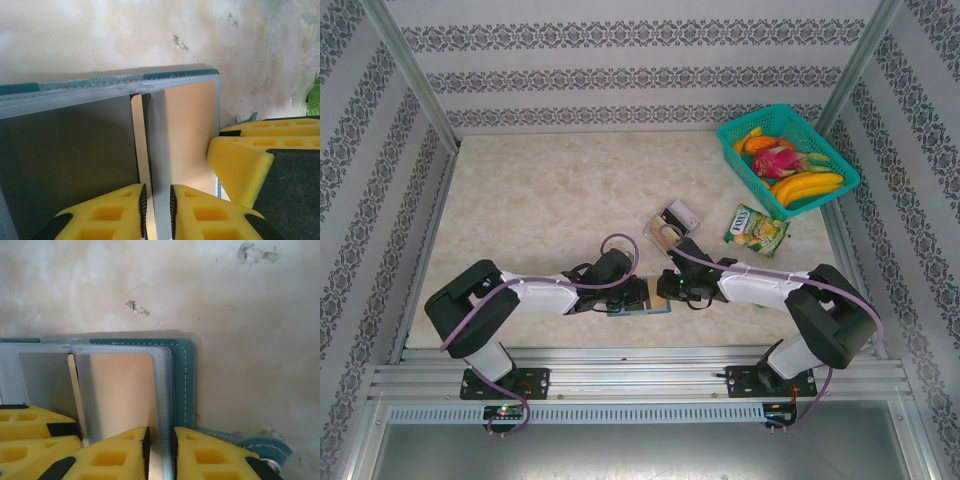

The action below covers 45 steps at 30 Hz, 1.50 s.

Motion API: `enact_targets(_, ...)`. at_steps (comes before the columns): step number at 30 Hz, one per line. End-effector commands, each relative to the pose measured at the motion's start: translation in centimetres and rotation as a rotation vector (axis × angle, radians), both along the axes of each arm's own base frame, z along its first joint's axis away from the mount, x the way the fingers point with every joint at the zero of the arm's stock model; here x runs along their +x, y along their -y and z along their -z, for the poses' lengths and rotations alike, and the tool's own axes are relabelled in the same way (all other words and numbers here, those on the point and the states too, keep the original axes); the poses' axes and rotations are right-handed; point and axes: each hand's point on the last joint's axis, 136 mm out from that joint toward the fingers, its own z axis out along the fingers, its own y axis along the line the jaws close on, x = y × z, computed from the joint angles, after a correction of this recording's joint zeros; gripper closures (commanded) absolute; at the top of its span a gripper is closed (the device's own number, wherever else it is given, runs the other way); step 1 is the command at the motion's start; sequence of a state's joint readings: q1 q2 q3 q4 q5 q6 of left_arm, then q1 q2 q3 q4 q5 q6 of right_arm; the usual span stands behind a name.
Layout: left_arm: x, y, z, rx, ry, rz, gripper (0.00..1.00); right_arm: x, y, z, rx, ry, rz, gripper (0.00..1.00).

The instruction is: Put the credit cards into the card holder

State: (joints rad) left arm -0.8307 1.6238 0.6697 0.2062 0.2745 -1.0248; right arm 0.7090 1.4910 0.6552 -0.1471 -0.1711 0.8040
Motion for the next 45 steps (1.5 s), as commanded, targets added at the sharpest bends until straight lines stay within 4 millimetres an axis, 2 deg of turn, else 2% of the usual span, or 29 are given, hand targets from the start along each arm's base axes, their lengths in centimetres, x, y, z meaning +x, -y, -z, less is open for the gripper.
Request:
enact_targets(1, -0.5, -1.9, -0.4, 0.068, 0.021, -0.034, 0.75, -0.2, 1.7, 0.0, -0.086, 0.012, 0.008, 0.78)
enact_targets(4, -0.8, -3.8, -0.3, 0.119, 0.035, -0.060, 0.73, 0.1, 1.6, -0.8, -0.085, 0.029, 0.002, 0.76)
enact_targets(7, -1.0, -4.6, -0.3, 0.135, 0.032, -0.069, 0.73, 0.3, 1.0, -2.0, -0.056, 0.064, -0.008, 0.75)
enact_targets(12, -1.0, -5.4, -0.2, 0.167, 0.032, -0.083, 0.74, 0.4, -0.9, -4.4, 0.003, 0.120, -0.059, 0.75)
enact_targets(14, -0.9, -5.7, -0.1, 0.196, 0.030, -0.085, 0.74, 0.3, -2.2, -4.9, 0.050, 0.135, -0.084, 0.80)
enact_targets(19, -0.6, -7.1, -1.4, 0.211, 0.080, -0.137, 0.73, 0.0, -5.0, -4.3, 0.134, 0.083, -0.127, 0.96)
enact_targets(23, -0.7, -8.9, -2.1, 0.231, 0.103, -0.188, 0.68, -0.1, -6.3, -2.9, 0.105, 0.037, -0.166, 0.98)
enact_targets(25, -0.8, -9.8, -1.7, 0.247, 0.084, -0.203, 0.63, -0.2, -6.8, -2.1, 0.082, 0.020, -0.177, 0.98)
enact_targets(28, -0.9, -9.7, -1.0, 0.212, 0.050, -0.193, 0.59, -0.2, -6.5, -0.7, 0.012, -0.002, -0.164, 0.97)
enact_targets(31, -0.8, -9.0, -0.1, 0.189, 0.011, -0.174, 0.58, -0.6, -7.3, 0.5, 0.016, -0.045, -0.190, 0.97)
enact_targets(35, -0.9, -7.9, 0.8, 0.173, -0.025, -0.142, 0.62, -0.8, -8.5, 0.7, 0.051, -0.054, -0.204, 0.96)
enact_targets(39, -0.9, -7.8, 1.3, 0.178, -0.042, -0.141, 0.65, -0.6, -9.1, -0.5, 0.099, -0.034, -0.205, 0.94)
enact_targets(42, -0.9, -8.0, 1.4, 0.192, -0.047, -0.142, 0.67, -0.3, -8.3, -1.9, 0.076, 0.004, -0.193, 0.92)
enact_targets(45, -0.9, -8.0, 1.3, 0.201, -0.045, -0.139, 0.67, 0.2, -6.6, -3.2, 0.014, 0.061, -0.165, 0.91)
